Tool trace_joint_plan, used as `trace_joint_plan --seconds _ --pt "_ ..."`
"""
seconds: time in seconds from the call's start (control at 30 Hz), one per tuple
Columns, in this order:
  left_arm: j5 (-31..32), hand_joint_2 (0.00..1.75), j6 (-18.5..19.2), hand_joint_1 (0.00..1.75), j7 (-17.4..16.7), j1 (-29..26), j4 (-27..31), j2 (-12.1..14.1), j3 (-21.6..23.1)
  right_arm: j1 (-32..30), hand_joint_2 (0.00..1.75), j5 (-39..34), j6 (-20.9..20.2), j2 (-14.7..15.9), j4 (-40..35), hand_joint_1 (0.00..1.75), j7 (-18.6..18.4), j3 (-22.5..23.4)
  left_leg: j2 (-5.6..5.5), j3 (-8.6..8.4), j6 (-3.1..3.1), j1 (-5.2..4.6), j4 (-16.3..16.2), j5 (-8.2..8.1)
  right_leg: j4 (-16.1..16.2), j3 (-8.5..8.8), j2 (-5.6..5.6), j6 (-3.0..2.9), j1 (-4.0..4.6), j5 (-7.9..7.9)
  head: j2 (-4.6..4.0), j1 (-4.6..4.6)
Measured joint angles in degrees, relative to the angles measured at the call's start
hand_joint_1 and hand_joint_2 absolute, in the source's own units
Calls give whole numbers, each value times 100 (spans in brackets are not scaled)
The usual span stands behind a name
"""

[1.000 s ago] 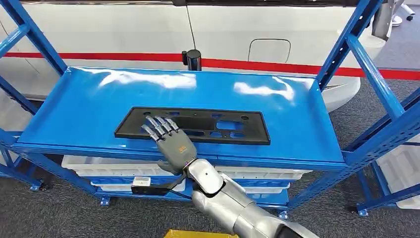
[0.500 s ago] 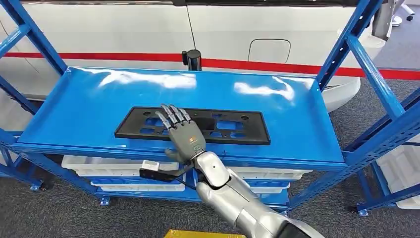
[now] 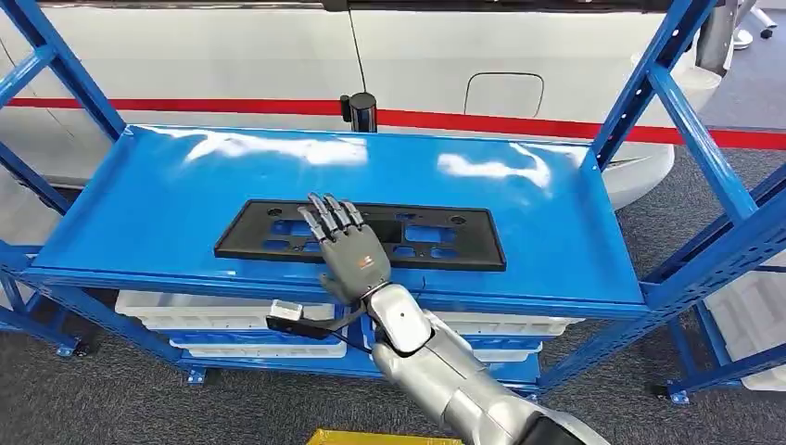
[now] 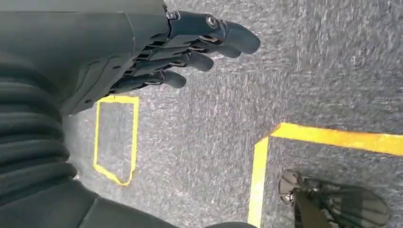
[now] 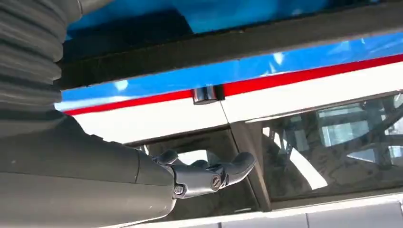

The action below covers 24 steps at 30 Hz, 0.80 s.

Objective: Take the parts from the cabinet and place them on the table.

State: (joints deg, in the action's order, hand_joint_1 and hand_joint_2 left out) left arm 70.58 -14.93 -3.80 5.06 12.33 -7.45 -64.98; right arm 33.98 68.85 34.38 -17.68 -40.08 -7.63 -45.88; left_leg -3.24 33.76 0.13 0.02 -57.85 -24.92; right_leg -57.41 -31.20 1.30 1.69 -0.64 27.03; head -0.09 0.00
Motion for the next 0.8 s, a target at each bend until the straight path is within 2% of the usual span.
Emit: trace_joint_plan --seconds 0.47,0.8 --pt "0 175 0 0 4 0 2 -4 0 4 175 50 0 0 149 0 -37 2 0 0 0 0 0 0 0 0 0 0 0 0 2 0" --pt "4 175 -105 0 33 0 0 -24 0 45 175 1093 142 0 284 0 -684 214 0 0 0 0 0 0 0 0 0 0 0 0 0 -2"
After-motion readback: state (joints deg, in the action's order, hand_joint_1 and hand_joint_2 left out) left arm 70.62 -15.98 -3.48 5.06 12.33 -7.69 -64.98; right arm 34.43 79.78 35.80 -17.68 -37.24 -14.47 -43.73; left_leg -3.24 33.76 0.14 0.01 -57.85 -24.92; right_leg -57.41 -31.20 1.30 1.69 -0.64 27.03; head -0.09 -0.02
